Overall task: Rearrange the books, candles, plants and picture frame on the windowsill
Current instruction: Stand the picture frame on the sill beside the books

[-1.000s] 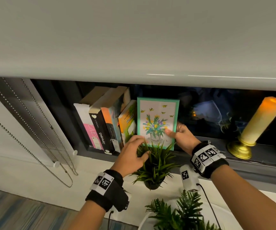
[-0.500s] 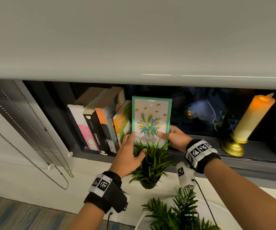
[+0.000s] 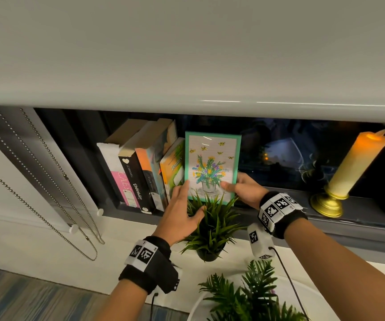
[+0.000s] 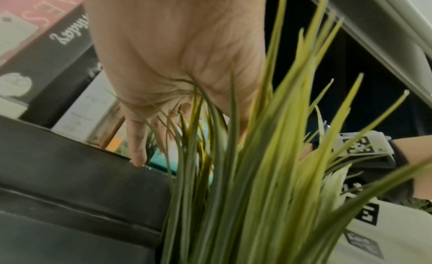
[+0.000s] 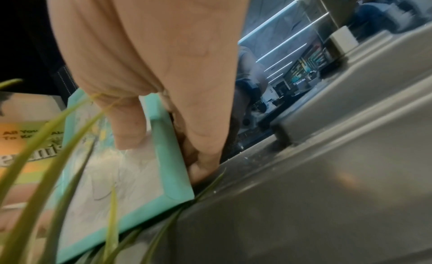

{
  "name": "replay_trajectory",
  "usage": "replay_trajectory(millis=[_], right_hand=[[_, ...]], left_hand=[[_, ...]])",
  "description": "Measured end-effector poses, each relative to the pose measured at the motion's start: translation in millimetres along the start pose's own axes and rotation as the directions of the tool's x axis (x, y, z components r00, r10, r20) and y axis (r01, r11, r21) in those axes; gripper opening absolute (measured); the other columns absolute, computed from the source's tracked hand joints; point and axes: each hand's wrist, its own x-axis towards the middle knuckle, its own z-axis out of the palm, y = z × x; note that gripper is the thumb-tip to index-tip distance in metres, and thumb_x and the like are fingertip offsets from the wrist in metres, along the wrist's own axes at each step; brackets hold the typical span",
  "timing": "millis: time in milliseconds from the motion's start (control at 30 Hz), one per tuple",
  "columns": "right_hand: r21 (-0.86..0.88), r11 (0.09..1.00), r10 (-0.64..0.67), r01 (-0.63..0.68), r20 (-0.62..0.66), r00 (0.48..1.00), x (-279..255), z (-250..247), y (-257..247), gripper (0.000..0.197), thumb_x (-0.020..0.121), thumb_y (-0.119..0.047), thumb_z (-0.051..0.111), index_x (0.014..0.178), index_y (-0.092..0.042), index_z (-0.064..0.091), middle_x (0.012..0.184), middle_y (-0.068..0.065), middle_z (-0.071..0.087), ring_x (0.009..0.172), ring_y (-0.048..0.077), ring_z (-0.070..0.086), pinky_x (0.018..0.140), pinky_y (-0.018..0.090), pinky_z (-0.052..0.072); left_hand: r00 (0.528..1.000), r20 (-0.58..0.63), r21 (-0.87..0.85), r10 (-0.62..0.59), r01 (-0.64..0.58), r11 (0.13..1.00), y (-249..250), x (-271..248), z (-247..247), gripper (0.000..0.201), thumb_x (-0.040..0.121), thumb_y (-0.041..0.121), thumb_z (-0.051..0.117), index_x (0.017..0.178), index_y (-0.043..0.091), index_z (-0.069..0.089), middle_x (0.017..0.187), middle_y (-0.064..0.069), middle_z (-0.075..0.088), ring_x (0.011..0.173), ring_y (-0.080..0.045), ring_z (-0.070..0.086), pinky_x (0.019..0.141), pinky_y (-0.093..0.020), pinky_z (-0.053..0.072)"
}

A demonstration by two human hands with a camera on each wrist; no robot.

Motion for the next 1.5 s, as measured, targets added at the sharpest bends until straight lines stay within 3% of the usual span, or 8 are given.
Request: replay_trajectory(millis=[433, 567, 700, 800, 1100, 1233, 1367, 1500], right_hand=[[-0.017, 0.999, -0.051, 0.049, -0.14, 0.989, -6, 4, -2, 0.038, 0.088, -0.009, 0.064, 0.125, -0.006, 0.054, 0.118, 0.014, 0.066, 0.103, 0.025, 0.067, 0.093, 0.045, 0.053], [0.01, 0.998, -0.058, 0.06, -0.135, 0.989, -5, 6, 2, 0.035, 0.091, -0.001, 0.056, 0.125, -0.008, 0.054, 0.123, 0.015, 0.063, 0.108, 0.028, 0.063, 0.094, 0.046, 0.051], [0.019, 0.998, -0.062, 0.065, -0.116, 0.991, -5, 5, 4, 0.034, 0.092, -0.001, 0.055, 0.124, -0.011, 0.054, 0.123, 0.015, 0.063, 0.108, 0.028, 0.063, 0.094, 0.046, 0.051], [0.008, 0.998, -0.065, 0.066, -0.11, 0.992, -4, 5, 3, 0.035, 0.091, -0.001, 0.056, 0.126, -0.009, 0.053, 0.123, 0.015, 0.063, 0.11, 0.029, 0.063, 0.095, 0.047, 0.05], [-0.085, 0.993, -0.091, 0.081, -0.117, 0.989, -2, 8, 2, 0.037, 0.091, 0.0, 0.055, 0.127, -0.006, 0.05, 0.122, 0.013, 0.062, 0.107, 0.02, 0.061, 0.081, 0.027, 0.053], [-0.113, 0.991, -0.083, 0.071, -0.106, 0.991, -5, 9, -3, 0.038, 0.092, -0.001, 0.054, 0.13, -0.007, 0.05, 0.125, 0.012, 0.061, 0.114, 0.024, 0.06, 0.088, 0.033, 0.051], [-0.166, 0.985, -0.065, 0.048, -0.094, 0.994, -7, 7, -6, 0.044, 0.091, 0.0, 0.056, 0.133, -0.006, 0.046, 0.128, 0.013, 0.059, 0.117, 0.026, 0.058, 0.092, 0.036, 0.051], [-0.231, 0.972, -0.072, 0.049, -0.096, 0.993, -8, 3, -2, 0.048, 0.087, -0.005, 0.064, 0.132, -0.006, 0.046, 0.129, 0.013, 0.059, 0.117, 0.025, 0.059, 0.096, 0.044, 0.051]], left_hand=[[1.0, 0.004, -0.018, -0.013, 0.013, 1.0, 3, -6, -6, 0.066, 0.09, 0.035, 0.061, 0.146, 0.02, 0.03, 0.136, 0.006, 0.035, 0.128, -0.012, 0.039, 0.107, -0.037, 0.04], [0.999, 0.022, -0.01, -0.042, 0.042, 0.999, 2, -7, -7, 0.068, 0.09, 0.036, 0.06, 0.147, 0.019, 0.028, 0.143, 0.006, 0.028, 0.133, -0.013, 0.034, 0.11, -0.031, 0.034], [0.998, 0.04, -0.023, -0.056, 0.057, 0.998, 1, -6, -9, 0.072, 0.09, 0.039, 0.06, 0.148, 0.02, 0.023, 0.148, 0.006, 0.025, 0.136, -0.013, 0.028, 0.112, -0.04, 0.035], [1.0, 0.015, -0.047, -0.025, 0.026, 0.999, 5, -3, -7, 0.076, 0.089, 0.041, 0.06, 0.149, 0.02, 0.018, 0.15, 0.008, 0.025, 0.134, -0.004, 0.024, 0.113, -0.029, 0.025], [1.0, 0.01, -0.05, 0.012, -0.011, 0.999, 12, 0, -5, 0.082, 0.091, 0.041, 0.058, 0.152, 0.024, 0.006, 0.156, 0.008, 0.015, 0.134, 0.002, 0.014, 0.106, -0.024, 0.017], [1.0, 0.0, -0.046, -0.025, 0.025, 0.999, 5, 1, -5, 0.083, 0.089, 0.043, 0.059, 0.152, 0.022, 0.009, 0.157, 0.007, 0.016, 0.143, -0.011, 0.017, 0.109, -0.026, 0.016], [0.999, 0.003, -0.042, -0.038, 0.038, 0.998, 2, 1, -3, 0.084, 0.088, 0.044, 0.06, 0.152, 0.021, 0.01, 0.157, 0.006, 0.015, 0.144, -0.013, 0.017, 0.115, -0.034, 0.02], [1.0, -0.009, -0.046, -0.021, 0.021, 0.999, 3, -2, -3, 0.08, 0.089, 0.038, 0.062, 0.15, 0.022, 0.014, 0.153, 0.008, 0.019, 0.137, -0.007, 0.023, 0.11, -0.028, 0.024]])
